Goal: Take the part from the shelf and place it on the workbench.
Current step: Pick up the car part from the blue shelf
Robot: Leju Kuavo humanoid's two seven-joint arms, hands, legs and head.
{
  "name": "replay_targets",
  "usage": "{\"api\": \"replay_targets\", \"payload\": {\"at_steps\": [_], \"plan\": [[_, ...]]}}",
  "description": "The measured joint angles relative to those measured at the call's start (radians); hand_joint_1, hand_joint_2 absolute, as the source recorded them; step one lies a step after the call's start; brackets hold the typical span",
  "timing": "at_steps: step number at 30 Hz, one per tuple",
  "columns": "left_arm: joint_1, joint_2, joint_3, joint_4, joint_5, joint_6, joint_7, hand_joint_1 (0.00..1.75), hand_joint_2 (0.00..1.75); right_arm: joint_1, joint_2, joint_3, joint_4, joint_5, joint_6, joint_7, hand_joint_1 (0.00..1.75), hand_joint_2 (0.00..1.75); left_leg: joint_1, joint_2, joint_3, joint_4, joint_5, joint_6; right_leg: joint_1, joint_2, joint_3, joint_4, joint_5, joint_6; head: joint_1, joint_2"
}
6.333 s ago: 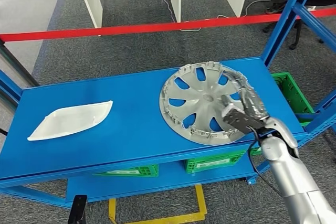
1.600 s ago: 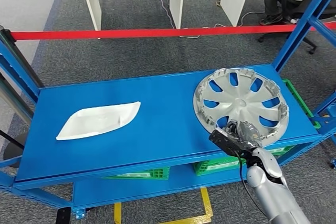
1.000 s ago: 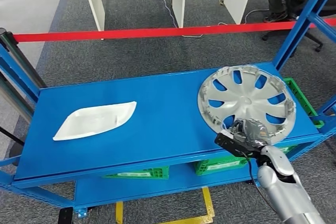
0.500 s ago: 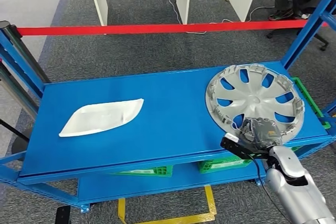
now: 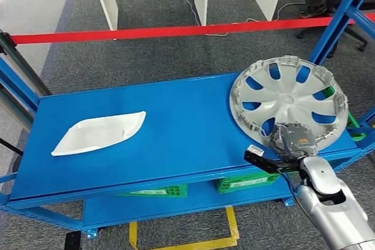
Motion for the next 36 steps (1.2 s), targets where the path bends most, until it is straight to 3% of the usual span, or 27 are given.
{"api": "replay_targets", "payload": {"at_steps": [2, 4, 6, 9, 10, 11, 12, 14, 16, 19, 21, 24, 26, 27, 30, 32, 33, 36], "plan": [[-0.001, -0.001, 0.001, 0.0, -0.001, 0.002, 0.001, 0.0, 0.0, 0.001, -0.002, 0.003, -0.003, 0.004, 0.0, 0.004, 1.75, 1.75, -0.006, 0.002, 0.021, -0.053, 0.005, 0.01, 0.0, -0.002, -0.005, 0.001, -0.001, 0.006, 0.001, 0.0], [0.0, -0.003, 0.001, 0.0, -0.001, 0.003, 0.001, 0.0, 0.0, 0.002, -0.005, 0.005, -0.008, 0.005, 0.0, 0.006, 1.75, 1.75, -0.002, 0.002, 0.024, -0.07, 0.005, 0.009, 0.0, -0.002, -0.011, 0.0, -0.002, 0.014, 0.001, 0.0], [0.0, -0.006, 0.001, 0.0, -0.001, 0.004, 0.001, 0.0, 0.0, 0.003, -0.01, 0.006, -0.012, 0.006, 0.0, 0.006, 1.75, 1.75, 0.005, 0.002, 0.029, -0.084, 0.009, 0.01, -0.001, -0.001, -0.027, 0.03, -0.025, 0.024, 0.004, 0.0], [-0.002, -0.01, 0.002, 0.0, -0.001, 0.006, 0.001, 0.0, 0.0, 0.005, -0.015, 0.006, -0.015, 0.017, 0.0, 0.009, 1.75, 1.75, 0.008, 0.002, 0.031, -0.088, 0.011, 0.012, -0.009, 0.001, -0.115, 0.206, -0.107, 0.038, 0.008, 0.0], [-0.002, -0.011, 0.002, 0.0, -0.001, 0.006, 0.001, 0.0, 0.0, 0.007, -0.015, 0.006, -0.016, 0.023, 0.0, 0.011, 1.75, 1.75, 0.009, 0.002, 0.032, -0.088, 0.011, 0.011, -0.013, 0.001, -0.143, 0.258, -0.12, 0.042, 0.008, 0.0], [-0.001, -0.013, 0.002, 0.0, -0.001, 0.006, 0.001, 0.0, 0.44, 0.009, -0.016, 0.006, -0.016, 0.028, 0.0, 0.012, 1.75, 1.75, 0.011, 0.002, 0.033, -0.087, 0.009, 0.01, -0.016, 0.001, -0.155, 0.277, -0.114, 0.047, 0.008, 0.0], [-0.001, -0.014, 0.002, 0.0, -0.002, 0.007, 0.001, 0.0, 0.87, 0.01, -0.017, 0.006, -0.017, 0.033, 0.001, 0.013, 1.75, 1.75, 0.014, 0.001, 0.034, -0.085, 0.007, 0.007, -0.02, 0.0, -0.148, 0.256, -0.089, 0.052, 0.008, 0.0], [-0.002, -0.015, 0.002, 0.0, -0.004, 0.007, 0.001, 0.0, 1.75, 0.01, -0.021, 0.006, -0.019, 0.041, 0.001, 0.014, 1.75, 1.75, 0.021, -0.001, 0.036, -0.078, 0.0, -0.005, -0.03, 0.0, -0.089, 0.13, -0.02, 0.066, 0.008, 0.0], [-0.002, -0.015, 0.003, 0.0, -0.007, 0.003, 0.002, 0.0, 1.75, 0.008, -0.022, 0.006, -0.023, 0.05, 0.002, 0.015, 1.75, 1.75, 0.021, -0.004, 0.032, -0.066, -0.006, -0.019, -0.033, 0.003, -0.038, 0.032, 0.008, 0.066, 0.012, 0.0], [-0.001, -0.014, 0.003, 0.0, -0.011, -0.012, 0.0, 0.0, 1.75, 0.009, -0.023, 0.007, -0.036, 0.066, 0.002, 0.013, 1.75, 1.75, 0.018, -0.005, 0.027, -0.061, -0.006, -0.032, -0.029, 0.007, -0.031, 0.022, 0.004, 0.043, 0.012, 0.0], [-0.001, -0.014, 0.003, 0.0, -0.011, -0.014, -0.001, 0.0, 1.75, 0.01, -0.024, 0.007, -0.052, 0.072, 0.001, 0.012, 1.75, 1.75, 0.019, -0.003, 0.017, -0.033, -0.027, -0.039, -0.03, 0.007, -0.03, 0.022, 0.004, 0.028, 0.01, 0.0], [-0.002, -0.014, 0.005, 0.0, -0.011, -0.003, 0.003, 0.0, 1.75, 0.01, -0.025, 0.007, -0.075, 0.078, -0.001, 0.012, 1.75, 1.75, 0.019, 0.0, -0.056, 0.134, -0.11, -0.045, -0.025, 0.006, -0.027, 0.022, 0.002, 0.013, 0.006, 0.0], [-0.002, -0.015, 0.007, 0.0, -0.011, 0.015, 0.015, 0.0, 1.75, 0.013, -0.025, 0.01, -0.088, 0.091, -0.011, 0.012, 1.75, 1.75, 0.015, 0.001, -0.096, 0.219, -0.13, -0.037, -0.016, 0.007, -0.026, 0.022, 0.001, 0.008, 0.006, 0.0], [-0.002, -0.015, 0.008, 0.0, -0.012, 0.023, 0.02, 0.0, 1.75, 0.016, -0.025, 0.011, -0.095, 0.1, -0.023, 0.012, 1.75, 1.75, 0.012, 0.0, -0.094, 0.21, -0.112, -0.028, -0.011, 0.007, -0.025, 0.022, 0.0, 0.006, 0.006, 0.0], [-0.004, -0.013, 0.01, -0.001, -0.019, 0.031, 0.027, 0.0, 1.75, 0.025, -0.024, 0.013, -0.117, 0.122, -0.077, 0.009, 1.75, 1.75, -0.012, 0.0, -0.017, 0.034, -0.016, 0.02, 0.002, 0.008, -0.02, 0.021, -0.003, 0.002, 0.008, 0.0], [-0.006, -0.012, 0.01, -0.001, -0.023, 0.031, 0.03, 0.0, 1.75, 0.029, -0.024, 0.013, -0.126, 0.127, -0.101, 0.006, 1.75, 1.75, -0.024, 0.001, 0.015, -0.04, 0.001, 0.04, 0.001, 0.005, -0.022, 0.02, -0.003, 0.003, 0.01, 0.0], [-0.006, -0.013, 0.01, 0.0, -0.024, 0.032, 0.031, 0.0, 1.75, 0.031, -0.024, 0.013, -0.13, 0.127, -0.106, 0.004, 1.75, 1.75, -0.025, 0.002, 0.02, -0.049, -0.002, 0.042, 0.001, 0.004, -0.023, 0.018, -0.002, 0.005, 0.01, 0.0], [-0.008, -0.017, 0.01, 0.0, -0.027, 0.031, 0.035, 0.0, 1.75, 0.039, -0.024, 0.009, -0.149, 0.129, -0.121, -0.008, 1.75, 1.75, -0.018, 0.004, 0.033, -0.085, 0.008, 0.033, 0.002, 0.002, -0.032, 0.028, -0.016, 0.016, 0.012, 0.0]]}}
